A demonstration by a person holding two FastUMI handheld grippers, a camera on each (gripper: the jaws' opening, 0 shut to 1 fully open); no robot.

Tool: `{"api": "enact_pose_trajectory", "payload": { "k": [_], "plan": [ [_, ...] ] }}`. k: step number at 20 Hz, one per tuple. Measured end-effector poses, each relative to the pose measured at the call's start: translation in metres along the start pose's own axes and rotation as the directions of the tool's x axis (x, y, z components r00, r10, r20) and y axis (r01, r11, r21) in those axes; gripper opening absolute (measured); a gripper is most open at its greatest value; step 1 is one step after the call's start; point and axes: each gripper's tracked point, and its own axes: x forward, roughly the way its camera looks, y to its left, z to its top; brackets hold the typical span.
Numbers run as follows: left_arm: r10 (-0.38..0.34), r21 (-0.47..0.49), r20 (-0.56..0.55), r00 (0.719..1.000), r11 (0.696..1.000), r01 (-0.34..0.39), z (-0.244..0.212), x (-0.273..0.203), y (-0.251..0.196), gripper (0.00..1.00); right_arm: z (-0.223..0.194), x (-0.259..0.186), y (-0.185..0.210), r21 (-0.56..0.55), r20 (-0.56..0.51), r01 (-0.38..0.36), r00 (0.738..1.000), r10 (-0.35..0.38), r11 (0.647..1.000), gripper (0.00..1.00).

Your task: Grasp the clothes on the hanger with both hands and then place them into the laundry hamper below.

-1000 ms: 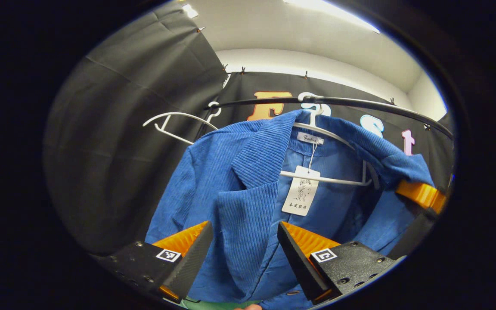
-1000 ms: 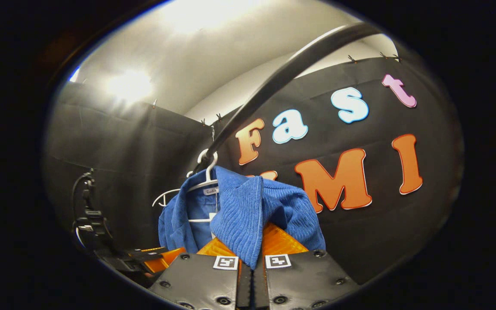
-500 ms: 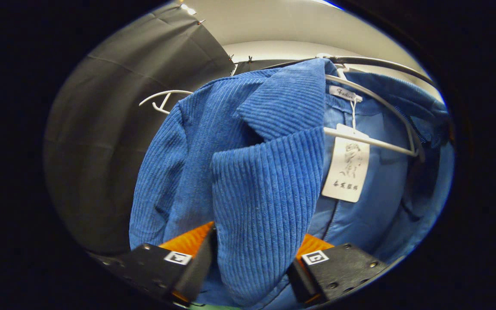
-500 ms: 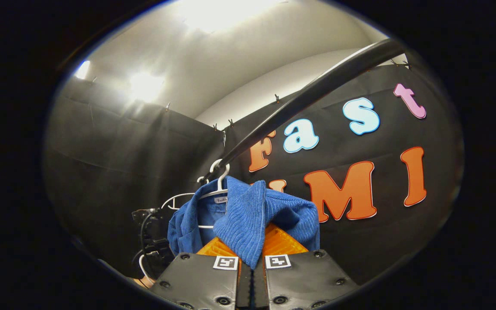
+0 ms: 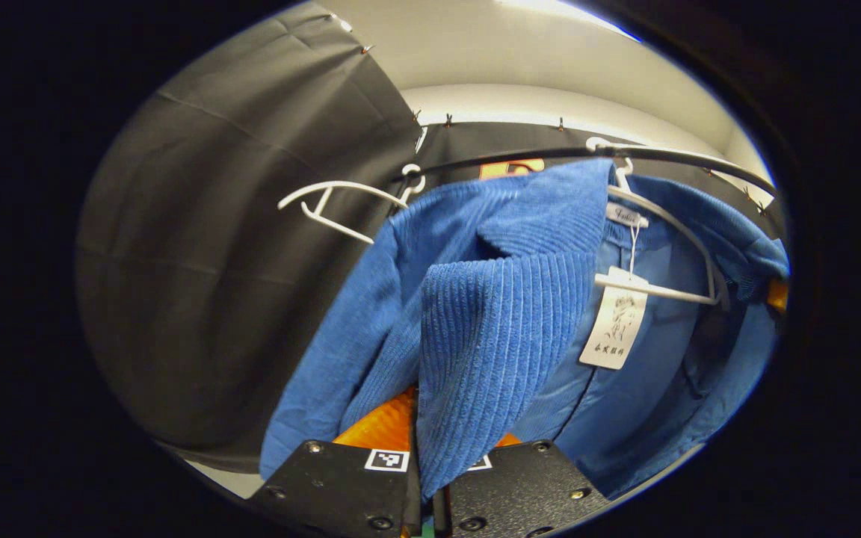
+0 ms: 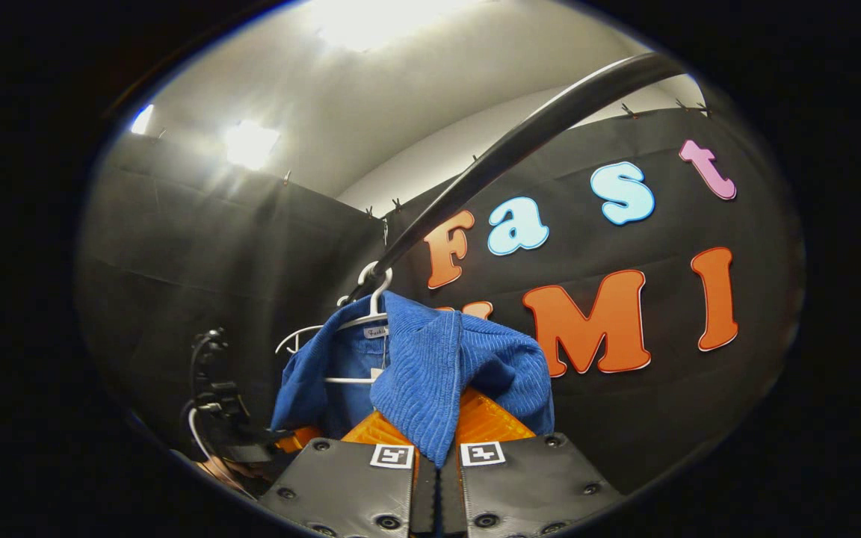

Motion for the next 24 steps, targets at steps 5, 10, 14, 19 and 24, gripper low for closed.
{"api": "enact_pose_trajectory", "payload": {
  "k": [5, 10, 14, 19, 24],
  "plan": [
    [0.073, 0.177, 0.160, 0.984, 0.979, -0.101, 0.093, -0.029, 0.034, 0.08, -0.001, -0.002, 0.006, 0.037, 0.042, -0.012, 0.999, 0.011, 0.999, 0.10],
    [0.105, 0.294, 0.270, 0.957, 0.938, -0.186, 0.172, -0.039, 0.051, 0.07, -0.007, -0.006, 0.004, 0.061, 0.046, -0.020, 0.999, 0.017, 0.998, 0.10],
    [0.101, 0.331, 0.305, 0.947, 0.921, -0.205, 0.227, -0.032, 0.053, 0.07, -0.014, -0.004, 0.006, 0.076, 0.044, -0.028, 0.999, 0.025, 0.997, 0.10],
    [0.071, 0.425, 0.300, 0.951, 0.883, -0.200, 0.269, 0.017, 0.063, 0.07, -0.024, 0.002, 0.014, 0.077, 0.033, -0.072, 0.997, 0.070, 0.994, 0.10],
    [-0.001, 0.476, 0.219, 0.976, 0.873, -0.106, 0.259, 0.072, 0.070, 0.07, -0.029, -0.002, 0.018, 0.069, 0.016, -0.057, 0.998, 0.056, 0.996, 0.10]
  ]
}}
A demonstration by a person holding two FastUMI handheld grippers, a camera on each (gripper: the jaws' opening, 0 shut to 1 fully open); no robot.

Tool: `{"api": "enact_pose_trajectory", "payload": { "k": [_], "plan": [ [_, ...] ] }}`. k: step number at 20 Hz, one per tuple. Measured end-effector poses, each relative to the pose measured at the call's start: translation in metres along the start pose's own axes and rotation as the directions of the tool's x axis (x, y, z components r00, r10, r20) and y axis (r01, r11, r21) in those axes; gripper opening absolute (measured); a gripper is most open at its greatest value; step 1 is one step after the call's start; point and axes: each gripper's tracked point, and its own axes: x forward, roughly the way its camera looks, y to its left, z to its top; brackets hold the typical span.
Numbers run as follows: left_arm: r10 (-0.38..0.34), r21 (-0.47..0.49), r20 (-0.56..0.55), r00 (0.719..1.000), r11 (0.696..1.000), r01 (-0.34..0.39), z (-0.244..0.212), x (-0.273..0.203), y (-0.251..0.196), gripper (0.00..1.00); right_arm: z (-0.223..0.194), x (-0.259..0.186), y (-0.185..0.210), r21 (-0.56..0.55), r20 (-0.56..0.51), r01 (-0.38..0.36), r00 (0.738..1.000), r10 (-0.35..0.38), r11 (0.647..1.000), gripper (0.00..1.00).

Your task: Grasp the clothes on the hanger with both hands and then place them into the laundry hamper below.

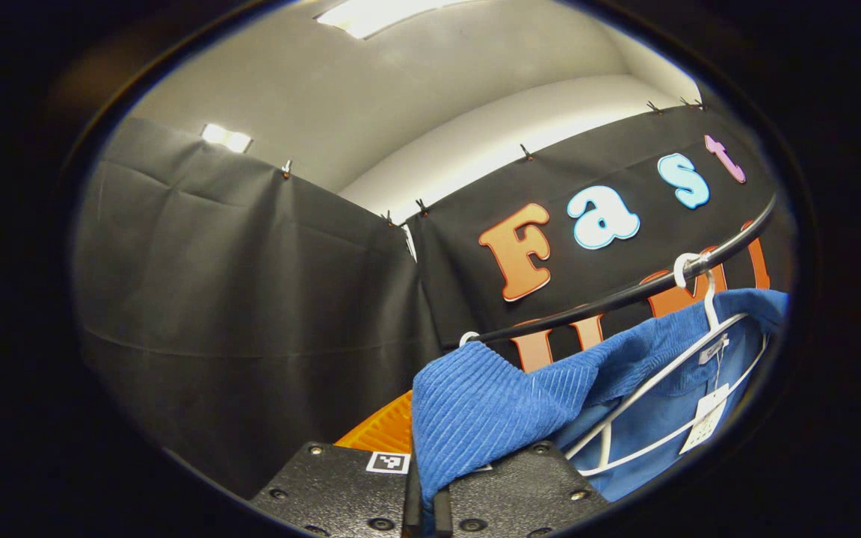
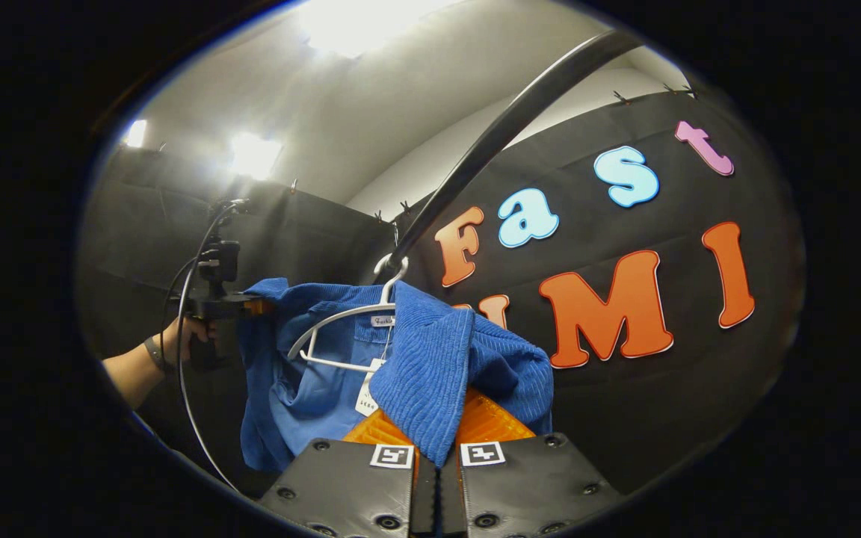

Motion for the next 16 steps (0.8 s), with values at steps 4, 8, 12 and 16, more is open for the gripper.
{"api": "enact_pose_trajectory", "payload": {
  "k": [4, 8, 12, 16],
  "plan": [
    [-0.074, -0.059, 0.043, 0.996, 0.995, 0.076, -0.022, 0.043, -0.014, 0.07, -0.001, 0.004, -0.006, -0.020, -0.010, 0.015, 1.000, -0.015, 1.000, 0.10],
    [-0.116, -0.080, 0.010, 0.993, 0.990, 0.116, -0.071, 0.058, -0.031, 0.07, 0.003, 0.001, -0.008, -0.039, -0.010, 0.036, 0.999, -0.036, 0.999, 0.10],
    [-0.150, -0.136, -0.064, 0.987, 0.981, 0.140, -0.132, 0.038, -0.050, 0.07, 0.005, 0.002, -0.004, -0.075, -0.014, 0.035, 0.999, -0.036, 0.997, 0.10],
    [-0.150, -0.218, -0.132, 0.980, 0.969, 0.119, -0.178, 0.001, -0.063, 0.07, 0.016, 0.004, -0.009, -0.147, -0.007, 0.048, 0.999, -0.050, 0.988, 0.10]
  ]
}}
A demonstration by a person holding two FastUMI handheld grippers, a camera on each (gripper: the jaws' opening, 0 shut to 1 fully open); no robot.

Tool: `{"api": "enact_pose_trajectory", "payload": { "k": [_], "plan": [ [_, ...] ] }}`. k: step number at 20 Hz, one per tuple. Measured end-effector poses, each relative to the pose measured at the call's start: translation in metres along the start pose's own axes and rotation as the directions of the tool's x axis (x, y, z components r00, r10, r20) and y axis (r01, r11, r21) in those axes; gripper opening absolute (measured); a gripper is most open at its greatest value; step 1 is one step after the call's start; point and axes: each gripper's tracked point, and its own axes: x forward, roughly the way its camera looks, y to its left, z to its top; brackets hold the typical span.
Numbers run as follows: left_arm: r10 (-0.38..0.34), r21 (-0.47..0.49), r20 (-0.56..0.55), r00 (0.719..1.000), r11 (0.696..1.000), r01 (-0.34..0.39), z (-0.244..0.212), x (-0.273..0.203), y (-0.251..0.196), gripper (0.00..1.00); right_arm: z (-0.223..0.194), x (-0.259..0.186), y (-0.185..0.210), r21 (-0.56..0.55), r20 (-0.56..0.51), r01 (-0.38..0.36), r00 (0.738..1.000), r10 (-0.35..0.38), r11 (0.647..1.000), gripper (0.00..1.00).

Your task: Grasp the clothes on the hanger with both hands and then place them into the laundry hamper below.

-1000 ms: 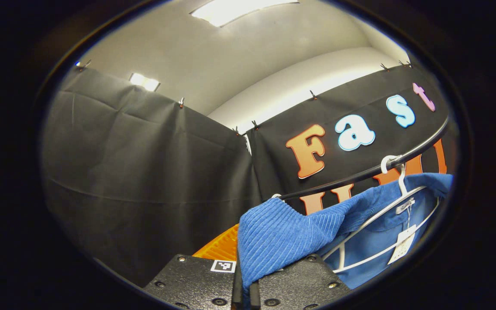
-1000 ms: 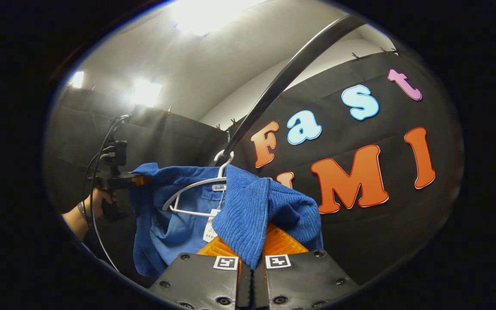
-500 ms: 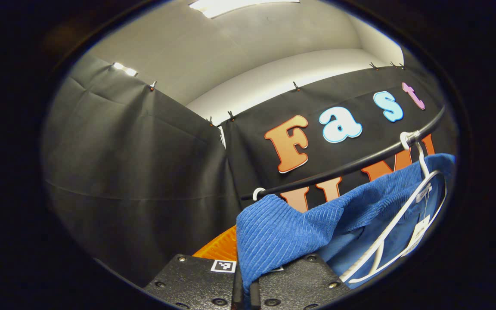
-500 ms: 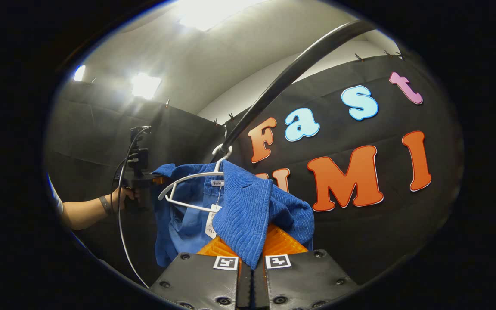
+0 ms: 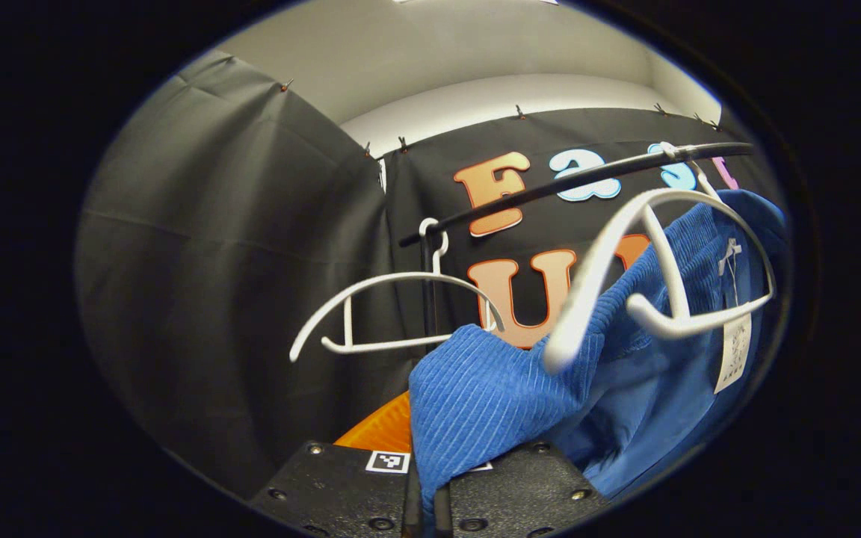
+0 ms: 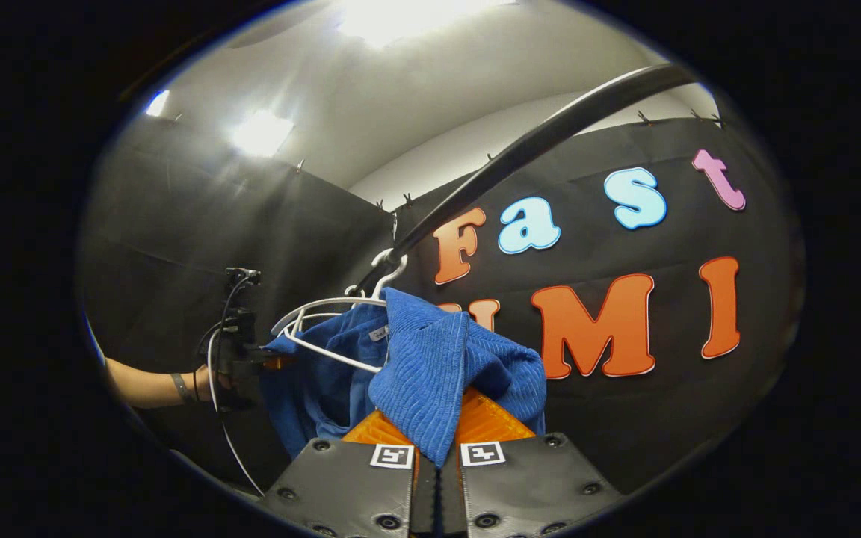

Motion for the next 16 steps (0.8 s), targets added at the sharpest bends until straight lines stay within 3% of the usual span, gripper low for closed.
{"api": "enact_pose_trajectory", "payload": {
  "k": [4, 8, 12, 16],
  "plan": [
    [-0.005, -0.034, -0.057, 0.998, 0.999, 0.003, -0.043, -0.032, -0.024, 0.07, 0.020, 0.004, -0.047, -0.075, 0.071, 0.225, 0.973, -0.220, 0.972, 0.10],
    [-0.020, -0.063, -0.077, 0.997, 0.998, 0.015, -0.056, -0.044, -0.050, 0.07, 0.024, 0.014, -0.068, -0.021, 0.065, 0.285, 0.957, -0.283, 0.958, 0.10],
    [-0.056, -0.086, -0.065, 0.996, 0.995, 0.050, -0.050, -0.043, -0.079, 0.07, 0.027, 0.008, -0.115, -0.012, 0.075, 0.396, 0.916, -0.394, 0.918, 0.10],
    [-0.104, -0.117, -0.069, 0.992, 0.988, 0.096, -0.055, -0.052, -0.110, 0.07, 0.003, 0.001, -0.149, 0.043, 0.009, 0.461, 0.887, -0.461, 0.887, 0.10]
  ]
}}
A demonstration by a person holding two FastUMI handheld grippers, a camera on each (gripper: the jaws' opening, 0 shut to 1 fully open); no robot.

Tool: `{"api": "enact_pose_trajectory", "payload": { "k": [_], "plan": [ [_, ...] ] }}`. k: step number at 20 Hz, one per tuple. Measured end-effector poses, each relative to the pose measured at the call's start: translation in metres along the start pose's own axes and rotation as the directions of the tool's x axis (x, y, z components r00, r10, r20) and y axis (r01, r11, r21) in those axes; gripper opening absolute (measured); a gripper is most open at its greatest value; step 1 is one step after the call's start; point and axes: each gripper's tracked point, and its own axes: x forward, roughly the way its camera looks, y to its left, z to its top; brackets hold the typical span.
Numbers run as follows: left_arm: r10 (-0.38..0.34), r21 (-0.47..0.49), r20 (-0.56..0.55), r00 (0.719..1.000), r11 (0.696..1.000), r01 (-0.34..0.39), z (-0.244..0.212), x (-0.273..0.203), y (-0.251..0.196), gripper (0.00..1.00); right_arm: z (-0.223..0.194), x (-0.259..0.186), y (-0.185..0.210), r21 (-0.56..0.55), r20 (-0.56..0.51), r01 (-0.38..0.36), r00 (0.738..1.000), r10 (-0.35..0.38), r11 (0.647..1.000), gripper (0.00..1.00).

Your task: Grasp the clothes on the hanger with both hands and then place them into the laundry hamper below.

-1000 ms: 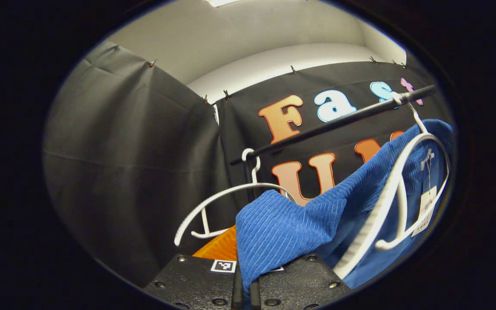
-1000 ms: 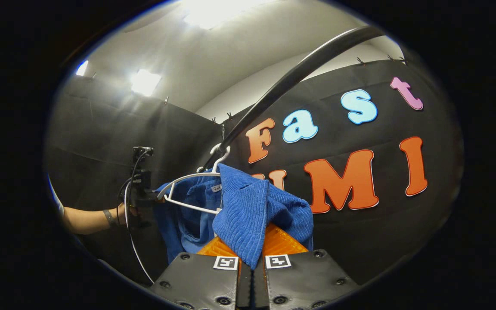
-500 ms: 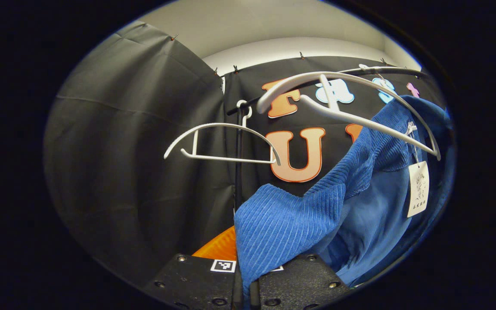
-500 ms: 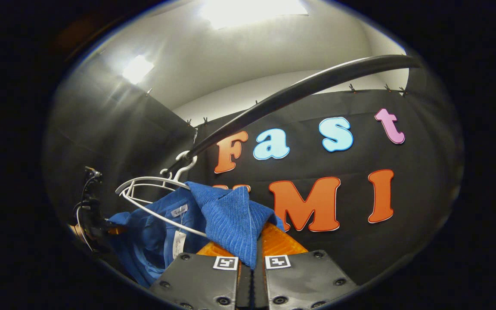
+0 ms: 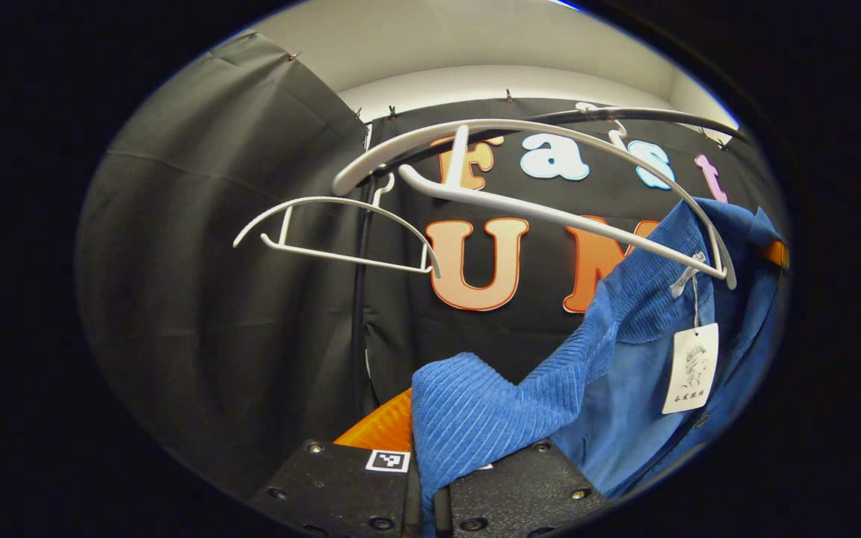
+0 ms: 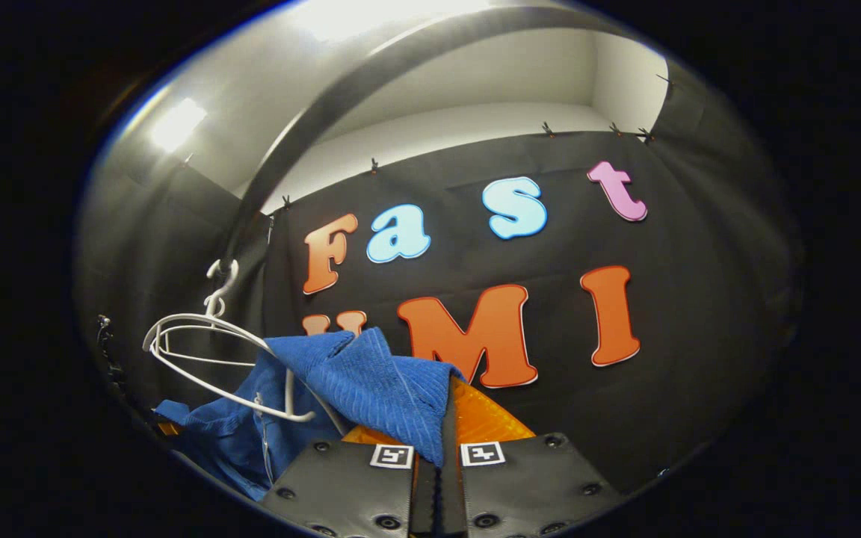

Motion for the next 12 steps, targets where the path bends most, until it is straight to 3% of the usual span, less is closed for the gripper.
{"api": "enact_pose_trajectory", "payload": {
  "k": [7, 12],
  "plan": [
    [-0.022, -0.018, -0.043, 0.999, 1.000, 0.021, -0.021, -0.012, -0.031, 0.07, -0.042, 0.004, -0.044, -0.054, -0.080, 0.110, 0.990, -0.114, 0.992, 0.10],
    [-0.020, -0.050, -0.072, 0.997, 0.999, 0.016, -0.031, -0.026, -0.039, 0.07, -0.053, -0.010, -0.054, -0.032, -0.119, 0.111, 0.986, -0.114, 0.993, 0.10]
  ]
}}
